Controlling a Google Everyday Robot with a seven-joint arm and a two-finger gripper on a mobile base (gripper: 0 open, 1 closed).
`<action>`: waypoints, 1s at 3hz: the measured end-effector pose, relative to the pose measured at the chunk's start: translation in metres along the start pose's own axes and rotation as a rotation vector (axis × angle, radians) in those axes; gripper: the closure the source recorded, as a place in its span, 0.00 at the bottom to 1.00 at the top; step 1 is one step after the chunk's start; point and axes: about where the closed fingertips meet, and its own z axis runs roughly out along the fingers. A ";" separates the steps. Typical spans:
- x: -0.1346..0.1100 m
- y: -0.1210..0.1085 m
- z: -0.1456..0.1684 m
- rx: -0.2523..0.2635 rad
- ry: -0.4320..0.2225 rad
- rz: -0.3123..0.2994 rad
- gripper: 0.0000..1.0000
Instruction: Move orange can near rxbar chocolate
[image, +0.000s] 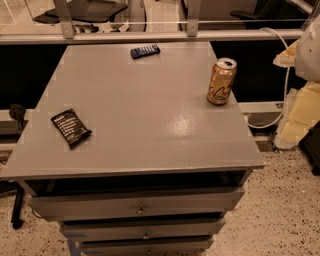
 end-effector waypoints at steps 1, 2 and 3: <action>0.000 0.000 0.000 0.000 0.000 0.000 0.00; 0.003 -0.006 0.007 0.017 -0.011 0.015 0.00; 0.019 -0.033 0.032 0.062 -0.036 0.092 0.00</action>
Offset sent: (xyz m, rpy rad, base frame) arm 0.0208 -0.0121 -0.0228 0.0346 -0.0305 -0.0454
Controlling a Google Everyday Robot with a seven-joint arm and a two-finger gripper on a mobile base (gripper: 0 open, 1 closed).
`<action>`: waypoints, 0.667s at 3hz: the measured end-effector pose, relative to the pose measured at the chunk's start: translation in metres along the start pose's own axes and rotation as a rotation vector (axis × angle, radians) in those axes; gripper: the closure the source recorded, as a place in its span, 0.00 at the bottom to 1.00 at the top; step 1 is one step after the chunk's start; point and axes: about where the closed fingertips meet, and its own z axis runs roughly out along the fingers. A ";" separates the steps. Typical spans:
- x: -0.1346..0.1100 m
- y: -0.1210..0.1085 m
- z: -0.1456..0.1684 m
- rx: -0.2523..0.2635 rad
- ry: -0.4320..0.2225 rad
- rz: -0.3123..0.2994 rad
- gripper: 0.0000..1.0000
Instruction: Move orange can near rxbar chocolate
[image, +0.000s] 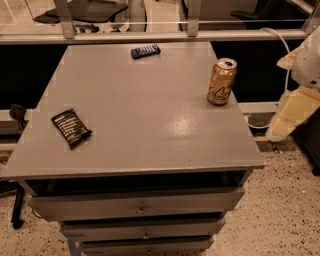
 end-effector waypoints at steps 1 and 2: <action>0.001 -0.041 0.033 0.063 -0.068 0.081 0.00; -0.009 -0.080 0.063 0.091 -0.193 0.176 0.00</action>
Offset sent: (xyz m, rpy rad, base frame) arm 0.1533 -0.0111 -0.0469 0.3977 -0.1850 -0.1991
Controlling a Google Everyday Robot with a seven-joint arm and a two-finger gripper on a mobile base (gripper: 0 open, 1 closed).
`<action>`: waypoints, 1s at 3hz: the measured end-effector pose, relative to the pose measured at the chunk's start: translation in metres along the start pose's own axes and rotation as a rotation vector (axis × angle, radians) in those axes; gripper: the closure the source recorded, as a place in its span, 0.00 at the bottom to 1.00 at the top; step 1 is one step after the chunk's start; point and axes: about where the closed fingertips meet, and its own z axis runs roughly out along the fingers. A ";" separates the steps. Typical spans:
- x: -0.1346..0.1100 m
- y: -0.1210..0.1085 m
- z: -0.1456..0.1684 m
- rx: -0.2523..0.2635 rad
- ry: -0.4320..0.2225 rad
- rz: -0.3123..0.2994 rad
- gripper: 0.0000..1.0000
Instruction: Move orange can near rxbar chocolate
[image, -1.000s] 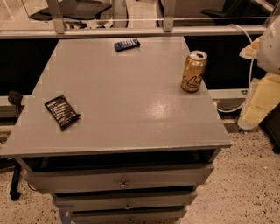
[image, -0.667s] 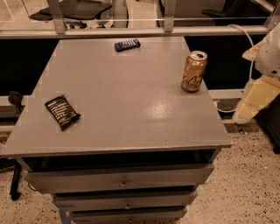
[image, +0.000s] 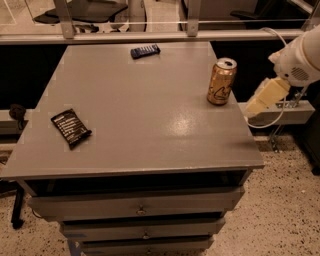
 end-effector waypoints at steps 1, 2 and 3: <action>-0.012 -0.016 0.029 -0.018 -0.132 0.079 0.00; -0.025 -0.028 0.053 -0.047 -0.276 0.144 0.00; -0.040 -0.033 0.071 -0.090 -0.417 0.193 0.00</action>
Offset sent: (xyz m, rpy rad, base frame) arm 0.0900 0.0268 -0.0304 0.5308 -0.1239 -0.0092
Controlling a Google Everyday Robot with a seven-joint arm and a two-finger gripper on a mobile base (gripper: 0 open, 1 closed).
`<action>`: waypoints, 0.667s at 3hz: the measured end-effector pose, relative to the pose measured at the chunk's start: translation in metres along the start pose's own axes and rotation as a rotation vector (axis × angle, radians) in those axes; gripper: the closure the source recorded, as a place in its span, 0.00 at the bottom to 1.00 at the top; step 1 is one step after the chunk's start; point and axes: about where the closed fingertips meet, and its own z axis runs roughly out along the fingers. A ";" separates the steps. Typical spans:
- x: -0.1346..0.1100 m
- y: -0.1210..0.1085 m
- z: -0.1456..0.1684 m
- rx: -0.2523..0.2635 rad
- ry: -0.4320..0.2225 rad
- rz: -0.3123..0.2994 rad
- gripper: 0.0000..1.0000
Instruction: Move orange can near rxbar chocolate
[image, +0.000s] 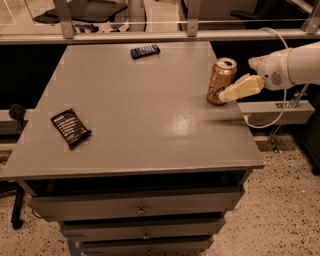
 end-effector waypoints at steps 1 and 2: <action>-0.010 0.000 0.015 -0.046 -0.118 0.036 0.00; -0.023 0.009 0.025 -0.097 -0.198 0.057 0.17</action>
Offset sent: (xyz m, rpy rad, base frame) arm 0.0149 0.0479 0.0106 0.3219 -0.0595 0.1059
